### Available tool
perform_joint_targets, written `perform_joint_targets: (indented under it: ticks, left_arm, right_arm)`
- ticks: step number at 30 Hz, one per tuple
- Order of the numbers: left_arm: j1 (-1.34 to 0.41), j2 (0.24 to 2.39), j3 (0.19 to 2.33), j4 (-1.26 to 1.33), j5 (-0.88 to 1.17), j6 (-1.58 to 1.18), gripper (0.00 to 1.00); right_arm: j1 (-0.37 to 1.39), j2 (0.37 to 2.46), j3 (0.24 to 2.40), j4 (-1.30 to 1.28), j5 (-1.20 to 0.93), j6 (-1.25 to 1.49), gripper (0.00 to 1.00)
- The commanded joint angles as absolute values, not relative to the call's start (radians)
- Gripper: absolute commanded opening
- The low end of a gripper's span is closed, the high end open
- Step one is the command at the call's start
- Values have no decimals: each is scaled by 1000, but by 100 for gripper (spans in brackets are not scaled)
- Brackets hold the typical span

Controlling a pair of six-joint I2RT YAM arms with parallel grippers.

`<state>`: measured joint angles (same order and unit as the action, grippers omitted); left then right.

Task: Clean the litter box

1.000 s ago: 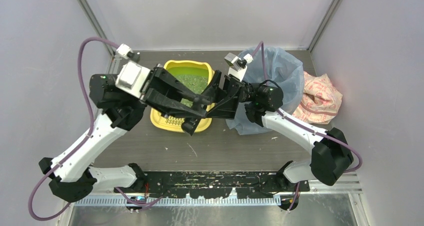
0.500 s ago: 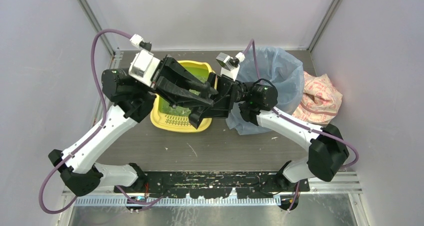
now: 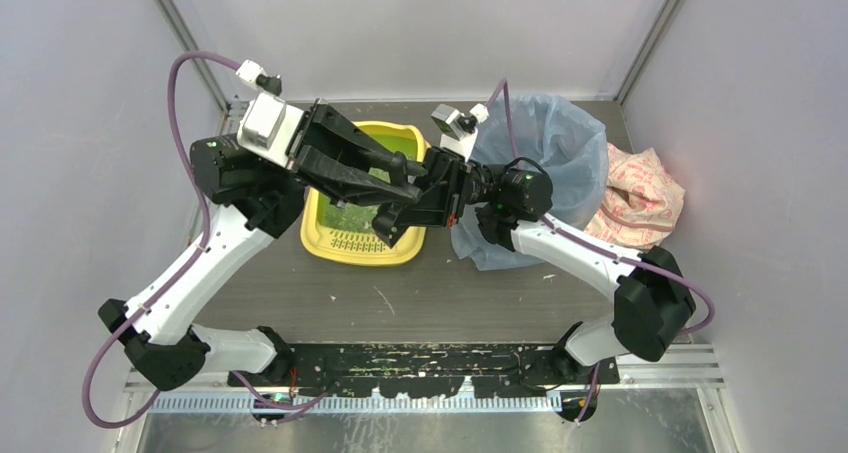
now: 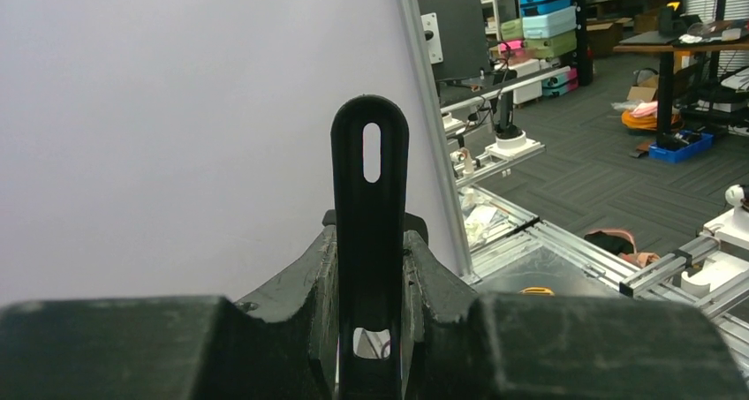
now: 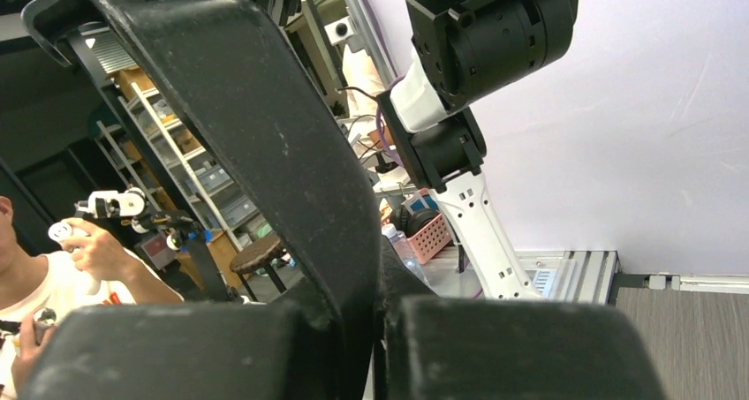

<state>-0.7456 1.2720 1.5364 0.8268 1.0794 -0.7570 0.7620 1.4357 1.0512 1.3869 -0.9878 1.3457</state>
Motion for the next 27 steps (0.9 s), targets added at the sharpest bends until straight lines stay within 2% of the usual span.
perform_joint_targets:
  ticks: [1,2,3,5,6,8,11,17,22,27]
  left_arm:
    - [-733,1239,1520,835,1057,-739,0]
    - [-729,1223,1511,783,1048,-710,1]
    - [-726,1199,1498,706,1035,-661,13]
    - [-723,1133,1470,477,959,-521,44]
    - [-723,1095,1452,371,897,-459,54]
    - [-723,997,1402,256,786,-404,71]
    - [-723,879,1350,97,597,-344,89]
    - [-723,776,1448,-319,202,-222,96]
    - [-723,787,1482,-484,-102,-168,96]
    - [-723,836,1443,-481,-169,-157,96]
  right_arm:
    - [766,1430,1063,1427,-986,1332,1]
    - [765,1430,1062,1426,-981,1334,1]
    - [761,1431,1064,1418,-976,1335,1]
    - [744,1435,1069,1357,-960,1324,1]
    - [733,1436,1072,1307,-947,1308,1]
    - [713,1438,1067,1235,-920,1260,1]
    - [682,1462,1059,1236,-891,1241,1]
    - [645,1555,1098,1274,-893,1300,1]
    - [652,1536,1110,1060,-879,1143,1]
    - [675,1468,1114,800,-858,956,1]
